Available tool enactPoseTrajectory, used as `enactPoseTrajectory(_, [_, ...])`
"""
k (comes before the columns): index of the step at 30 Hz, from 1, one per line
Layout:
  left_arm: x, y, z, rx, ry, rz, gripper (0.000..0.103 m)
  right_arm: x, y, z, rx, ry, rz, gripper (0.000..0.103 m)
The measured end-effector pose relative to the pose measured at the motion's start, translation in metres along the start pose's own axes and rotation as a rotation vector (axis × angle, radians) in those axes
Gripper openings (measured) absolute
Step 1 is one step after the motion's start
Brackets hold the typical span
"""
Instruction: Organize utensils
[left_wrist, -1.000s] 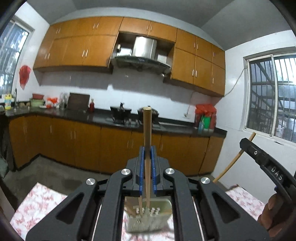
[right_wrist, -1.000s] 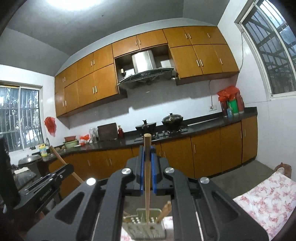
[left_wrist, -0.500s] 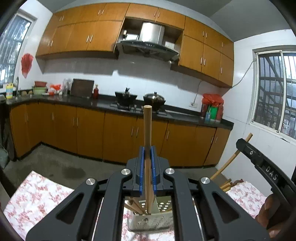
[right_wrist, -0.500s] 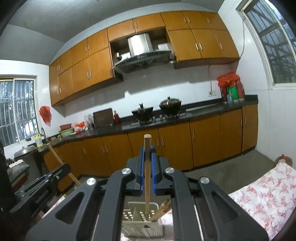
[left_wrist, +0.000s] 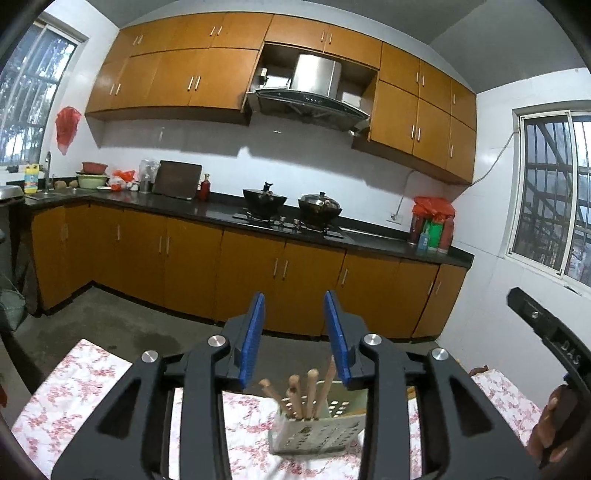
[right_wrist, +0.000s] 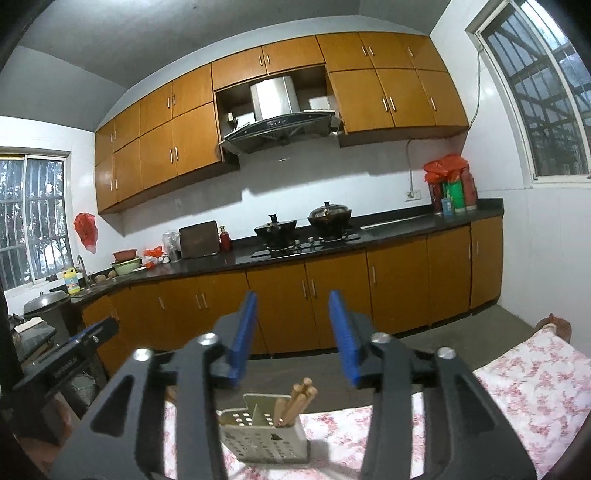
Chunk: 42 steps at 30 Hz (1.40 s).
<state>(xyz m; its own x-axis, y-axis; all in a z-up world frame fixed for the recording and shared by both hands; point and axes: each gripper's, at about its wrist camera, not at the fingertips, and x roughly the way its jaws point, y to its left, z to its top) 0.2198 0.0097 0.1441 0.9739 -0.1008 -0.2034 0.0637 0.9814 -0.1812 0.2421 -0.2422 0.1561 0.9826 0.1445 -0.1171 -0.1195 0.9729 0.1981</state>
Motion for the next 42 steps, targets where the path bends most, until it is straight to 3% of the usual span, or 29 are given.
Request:
enactPoseTrajectory(2, [-0.013,0.004,-0.002,0.008,-0.005,0.012,0.050,-0.015,-0.002,-0.004,-0.008,0.000,0.000,0.065])
enactPoseTrajectory(5, [-0.036,0.009,-0.007,0.039,-0.022,0.035,0.069,-0.040,0.000,-0.014,-0.029,0.004,0.002,0.078])
enactPoseTrajectory(7, [-0.053,0.010,-0.012,0.062,-0.036,0.046,0.080,-0.059,0.003,-0.025,-0.052,0.001,-0.007,0.095])
enactPoseTrajectory(9, [-0.072,0.010,-0.019,0.093,-0.055,0.051,0.095,-0.077,0.007,-0.036,-0.075,-0.009,-0.018,0.099])
enactPoseTrajectory(11, [-0.091,0.011,-0.028,0.125,-0.073,0.061,0.101,-0.089,0.010,-0.044,-0.087,-0.007,-0.030,0.099])
enactPoseTrajectory(18, [-0.128,0.017,-0.067,0.140,-0.038,0.086,0.101,-0.124,0.022,-0.084,-0.101,0.118,-0.063,0.099])
enactPoseTrajectory(23, [-0.141,0.018,-0.095,0.148,-0.003,0.101,0.101,-0.147,0.029,-0.109,-0.135,0.131,-0.073,0.099])
enactPoseTrajectory(27, [-0.149,0.013,-0.116,0.184,0.041,0.095,0.101,-0.167,0.033,-0.135,-0.169,0.125,-0.131,0.099])
enactPoseTrajectory(32, [-0.162,0.013,-0.135,0.180,0.035,0.121,0.101,-0.171,0.029,-0.154,-0.140,0.200,-0.118,0.099])
enactPoseTrajectory(42, [-0.162,0.015,-0.161,0.168,0.122,0.127,0.101,-0.173,0.029,-0.182,-0.133,0.281,-0.101,0.099])
